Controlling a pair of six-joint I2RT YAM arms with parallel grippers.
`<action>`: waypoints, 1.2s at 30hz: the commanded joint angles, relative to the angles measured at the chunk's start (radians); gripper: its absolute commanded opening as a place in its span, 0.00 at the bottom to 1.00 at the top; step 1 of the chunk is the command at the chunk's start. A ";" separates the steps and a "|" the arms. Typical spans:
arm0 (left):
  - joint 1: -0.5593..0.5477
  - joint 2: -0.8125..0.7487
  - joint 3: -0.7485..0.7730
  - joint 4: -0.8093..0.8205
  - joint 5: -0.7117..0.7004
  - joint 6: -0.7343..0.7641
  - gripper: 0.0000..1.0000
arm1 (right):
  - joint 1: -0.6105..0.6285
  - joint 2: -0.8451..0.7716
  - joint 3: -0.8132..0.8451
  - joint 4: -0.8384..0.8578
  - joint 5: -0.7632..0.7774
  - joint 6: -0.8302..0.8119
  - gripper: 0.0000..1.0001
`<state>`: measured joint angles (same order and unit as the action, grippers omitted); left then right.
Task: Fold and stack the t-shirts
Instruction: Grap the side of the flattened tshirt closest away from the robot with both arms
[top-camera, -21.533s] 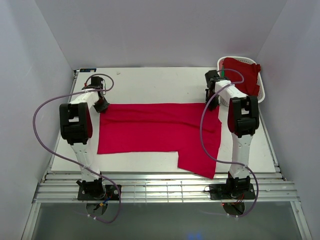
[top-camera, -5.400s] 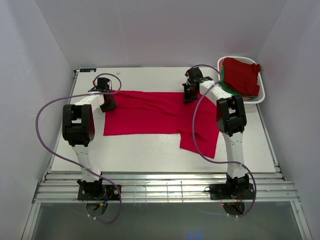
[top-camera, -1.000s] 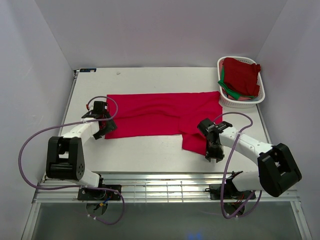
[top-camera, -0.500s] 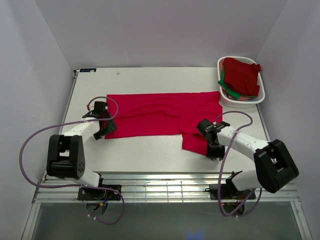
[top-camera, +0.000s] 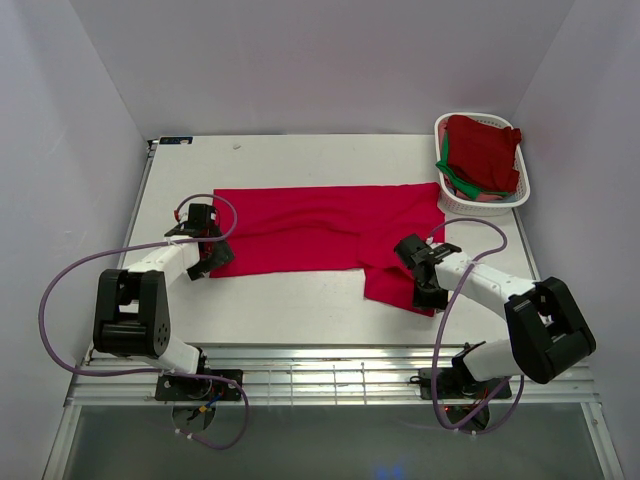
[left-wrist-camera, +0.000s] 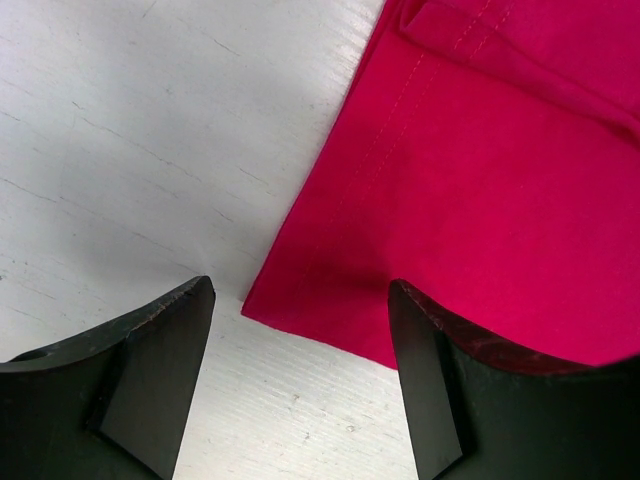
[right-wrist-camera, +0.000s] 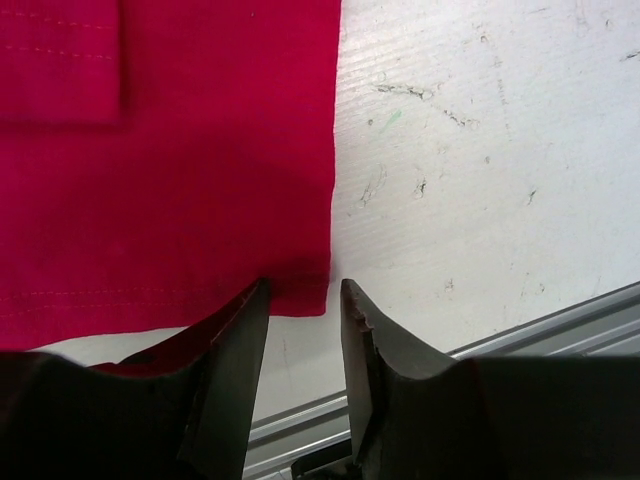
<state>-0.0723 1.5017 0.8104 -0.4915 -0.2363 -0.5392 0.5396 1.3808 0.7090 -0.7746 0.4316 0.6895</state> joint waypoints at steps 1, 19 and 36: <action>-0.001 -0.001 -0.007 0.016 -0.008 0.005 0.81 | -0.007 0.032 -0.057 0.054 0.006 0.011 0.41; -0.001 0.028 -0.022 0.016 -0.023 0.004 0.56 | -0.012 0.026 -0.075 0.041 -0.022 0.024 0.08; 0.000 0.029 0.035 0.002 -0.012 0.015 0.21 | -0.026 0.070 0.070 0.011 0.016 -0.025 0.08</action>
<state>-0.0723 1.5211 0.8024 -0.4755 -0.2432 -0.5350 0.5343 1.4200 0.7334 -0.7635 0.4122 0.6739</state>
